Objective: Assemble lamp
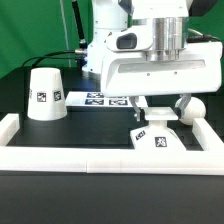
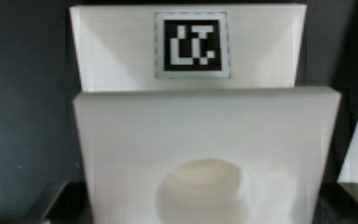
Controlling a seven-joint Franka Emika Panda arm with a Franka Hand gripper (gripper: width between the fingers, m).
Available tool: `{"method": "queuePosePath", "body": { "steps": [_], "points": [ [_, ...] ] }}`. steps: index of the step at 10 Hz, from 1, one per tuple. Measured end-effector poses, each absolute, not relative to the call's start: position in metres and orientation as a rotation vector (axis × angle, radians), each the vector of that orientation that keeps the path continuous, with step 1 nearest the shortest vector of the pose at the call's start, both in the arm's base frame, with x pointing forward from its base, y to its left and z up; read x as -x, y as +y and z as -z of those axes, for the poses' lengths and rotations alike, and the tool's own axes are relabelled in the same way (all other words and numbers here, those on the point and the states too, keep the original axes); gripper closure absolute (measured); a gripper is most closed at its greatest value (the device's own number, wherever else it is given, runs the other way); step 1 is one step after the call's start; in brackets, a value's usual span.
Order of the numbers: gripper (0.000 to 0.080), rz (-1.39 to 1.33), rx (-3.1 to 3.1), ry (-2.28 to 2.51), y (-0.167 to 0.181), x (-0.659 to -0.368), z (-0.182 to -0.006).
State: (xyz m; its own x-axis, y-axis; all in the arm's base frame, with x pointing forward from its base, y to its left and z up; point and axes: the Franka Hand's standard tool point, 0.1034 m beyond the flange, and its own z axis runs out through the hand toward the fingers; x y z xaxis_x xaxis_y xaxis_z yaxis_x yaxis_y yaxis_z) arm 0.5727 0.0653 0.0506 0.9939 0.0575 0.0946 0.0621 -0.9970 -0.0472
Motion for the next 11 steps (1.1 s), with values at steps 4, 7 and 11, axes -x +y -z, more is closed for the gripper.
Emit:
{"method": "queuePosePath", "body": {
  "steps": [4,7,11],
  "points": [
    [0.0263,0.144,3.087,-0.094,0.065,-0.573,-0.051],
    [0.0263,0.169,3.079,-0.036,0.08,-0.587,-0.051],
    [0.0263,0.198,3.071,-0.052,0.097,-0.601,-0.051]
  ]
}}
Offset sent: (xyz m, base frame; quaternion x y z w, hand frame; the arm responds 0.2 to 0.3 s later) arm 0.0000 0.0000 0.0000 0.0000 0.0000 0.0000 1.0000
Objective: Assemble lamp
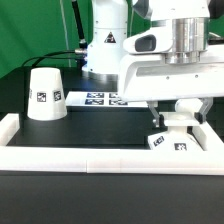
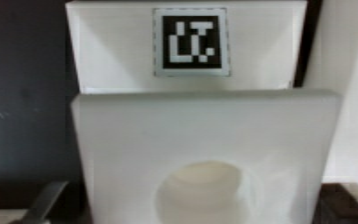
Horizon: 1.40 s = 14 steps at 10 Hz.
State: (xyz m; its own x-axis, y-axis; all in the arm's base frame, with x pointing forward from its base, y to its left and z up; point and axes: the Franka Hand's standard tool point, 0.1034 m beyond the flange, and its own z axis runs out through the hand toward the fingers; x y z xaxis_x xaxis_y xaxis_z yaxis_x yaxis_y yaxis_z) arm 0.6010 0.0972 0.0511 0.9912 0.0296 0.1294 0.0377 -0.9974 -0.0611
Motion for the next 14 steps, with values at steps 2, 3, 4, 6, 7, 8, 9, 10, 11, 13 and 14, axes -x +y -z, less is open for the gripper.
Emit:
{"method": "queuePosePath", "body": {
  "steps": [2,3,4,6,7,8,9,10,11,13,14],
  "points": [
    [0.0263,0.208,3.07,-0.051,0.1,-0.606,-0.051],
    [0.0263,0.213,3.07,-0.047,0.101,-0.609,-0.051],
    [0.0263,0.215,3.07,-0.047,0.1,-0.609,-0.051],
    [0.0263,0.216,3.07,-0.049,0.1,-0.609,-0.051],
    [0.0263,0.215,3.07,-0.051,0.1,-0.609,-0.051],
    [0.0171,0.215,3.07,-0.051,0.1,-0.609,-0.051],
    [0.0121,0.215,3.07,-0.052,0.1,-0.609,-0.051],
    [0.0106,0.214,3.071,-0.058,0.1,-0.608,-0.051],
    [0.0106,0.207,3.073,-0.078,0.097,-0.602,-0.053],
    [0.0101,0.186,3.078,-0.082,0.095,-0.582,-0.056],
    [0.0101,0.17,3.081,-0.083,0.094,-0.572,-0.057]
  ]
}}
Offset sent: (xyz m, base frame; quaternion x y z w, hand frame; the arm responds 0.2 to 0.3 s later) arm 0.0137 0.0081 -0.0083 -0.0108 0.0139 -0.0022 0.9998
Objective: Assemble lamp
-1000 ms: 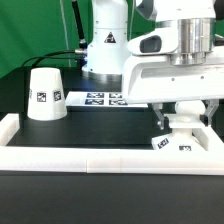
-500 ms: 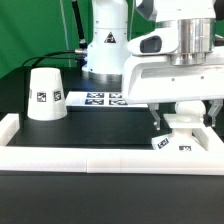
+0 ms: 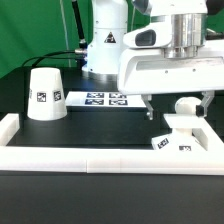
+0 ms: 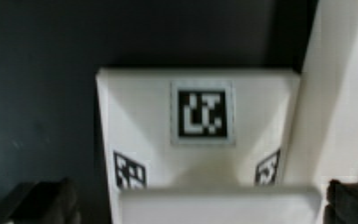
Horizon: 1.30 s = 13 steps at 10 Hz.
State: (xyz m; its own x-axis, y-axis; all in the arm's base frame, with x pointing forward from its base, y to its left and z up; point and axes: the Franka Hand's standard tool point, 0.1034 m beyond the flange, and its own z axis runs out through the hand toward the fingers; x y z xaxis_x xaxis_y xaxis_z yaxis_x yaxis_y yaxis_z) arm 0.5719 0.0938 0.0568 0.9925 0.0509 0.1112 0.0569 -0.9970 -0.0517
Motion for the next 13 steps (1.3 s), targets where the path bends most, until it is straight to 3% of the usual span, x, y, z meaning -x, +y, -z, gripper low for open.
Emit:
{"method": "queuePosePath", "body": {
  "steps": [4,7,13],
  "points": [
    [0.0101,0.157,3.082,-0.072,0.098,-0.55,-0.068],
    [0.0101,0.153,3.083,-0.079,0.098,-0.549,-0.066],
    [0.0101,0.106,3.076,-0.061,0.14,-0.519,-0.057]
  ]
}}
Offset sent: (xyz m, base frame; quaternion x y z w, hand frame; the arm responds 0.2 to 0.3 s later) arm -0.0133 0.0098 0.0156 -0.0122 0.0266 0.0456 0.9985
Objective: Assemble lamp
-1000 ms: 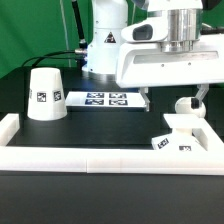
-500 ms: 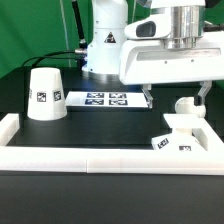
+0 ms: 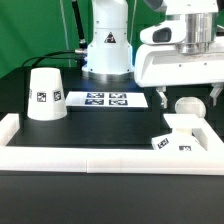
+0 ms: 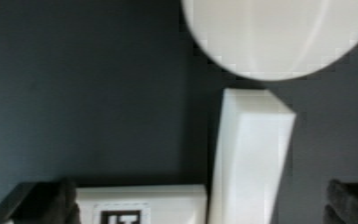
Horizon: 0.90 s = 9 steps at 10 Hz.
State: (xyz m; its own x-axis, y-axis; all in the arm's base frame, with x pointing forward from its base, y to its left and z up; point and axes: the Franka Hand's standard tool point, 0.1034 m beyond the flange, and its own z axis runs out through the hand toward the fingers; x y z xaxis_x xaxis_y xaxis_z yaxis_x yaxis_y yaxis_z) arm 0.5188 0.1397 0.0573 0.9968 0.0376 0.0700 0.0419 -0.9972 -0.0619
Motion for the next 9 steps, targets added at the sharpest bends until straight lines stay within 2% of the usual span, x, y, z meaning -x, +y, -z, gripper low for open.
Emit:
{"method": "queuePosePath", "body": {
  "steps": [2,6,9],
  "points": [
    [0.0101,0.109,3.07,-0.073,0.154,-0.517,-0.059],
    [0.0101,0.11,3.071,-0.079,0.151,-0.516,-0.058],
    [0.0101,0.084,3.076,-0.089,0.15,-0.49,-0.046]
  ]
}}
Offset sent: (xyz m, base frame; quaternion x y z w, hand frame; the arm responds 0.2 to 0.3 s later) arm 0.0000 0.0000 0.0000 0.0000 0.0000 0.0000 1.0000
